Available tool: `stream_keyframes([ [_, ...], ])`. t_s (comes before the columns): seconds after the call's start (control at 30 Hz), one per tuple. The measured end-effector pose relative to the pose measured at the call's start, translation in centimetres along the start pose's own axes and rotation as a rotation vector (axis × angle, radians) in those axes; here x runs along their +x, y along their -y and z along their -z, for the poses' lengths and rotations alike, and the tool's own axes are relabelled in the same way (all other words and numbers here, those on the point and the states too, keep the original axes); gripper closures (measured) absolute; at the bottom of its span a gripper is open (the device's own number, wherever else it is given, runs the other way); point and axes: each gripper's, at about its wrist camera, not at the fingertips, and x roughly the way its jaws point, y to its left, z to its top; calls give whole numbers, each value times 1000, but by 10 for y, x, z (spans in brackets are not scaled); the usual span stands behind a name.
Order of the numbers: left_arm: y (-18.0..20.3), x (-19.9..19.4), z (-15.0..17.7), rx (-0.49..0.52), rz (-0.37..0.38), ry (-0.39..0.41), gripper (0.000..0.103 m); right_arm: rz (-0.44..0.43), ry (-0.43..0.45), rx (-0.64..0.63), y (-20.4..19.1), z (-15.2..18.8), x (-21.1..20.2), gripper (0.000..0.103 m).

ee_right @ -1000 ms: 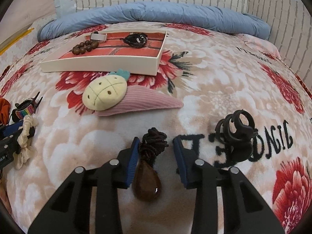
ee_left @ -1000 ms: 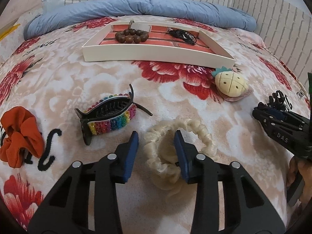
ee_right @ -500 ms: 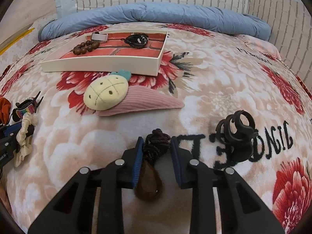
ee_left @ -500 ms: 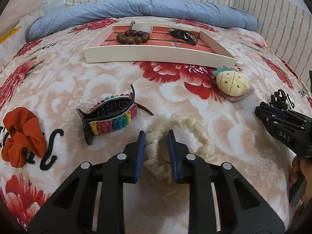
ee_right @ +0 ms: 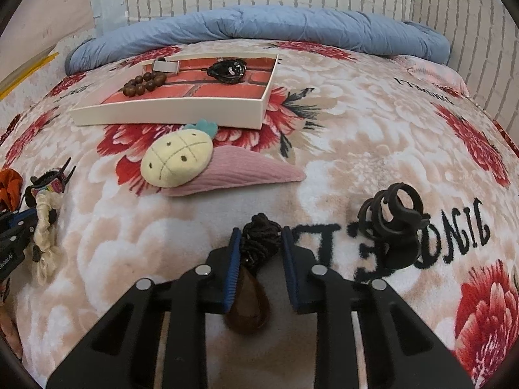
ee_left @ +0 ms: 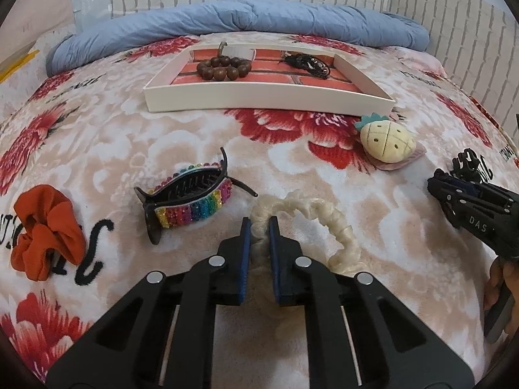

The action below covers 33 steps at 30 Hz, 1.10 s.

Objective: Organize jewelry
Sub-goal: 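Close the left tool on the cream scrunchie while the right grips the brown pendant cord, then carry the scrunchie and pendant into the tray and open both tools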

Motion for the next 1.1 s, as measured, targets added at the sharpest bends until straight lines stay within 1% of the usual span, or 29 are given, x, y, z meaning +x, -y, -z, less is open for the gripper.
stream_keyframes([
  [0.27,0,-14,-5,18,-14,47,94,-18,56,36,10,-3,-12,79],
  [0.4,-4,-21,-9,11,-10,73,94,-27,78,43,12,-4,-16,79],
  [0.73,-5,-42,-30,16,-1,148,94,-37,107,51,13,-9,-24,80],
  [0.97,-5,-49,-60,22,5,196,94,-42,164,58,9,-35,-39,80],
  [1.1,-13,-47,-87,10,14,213,94,-48,206,54,0,-63,-46,80],
])
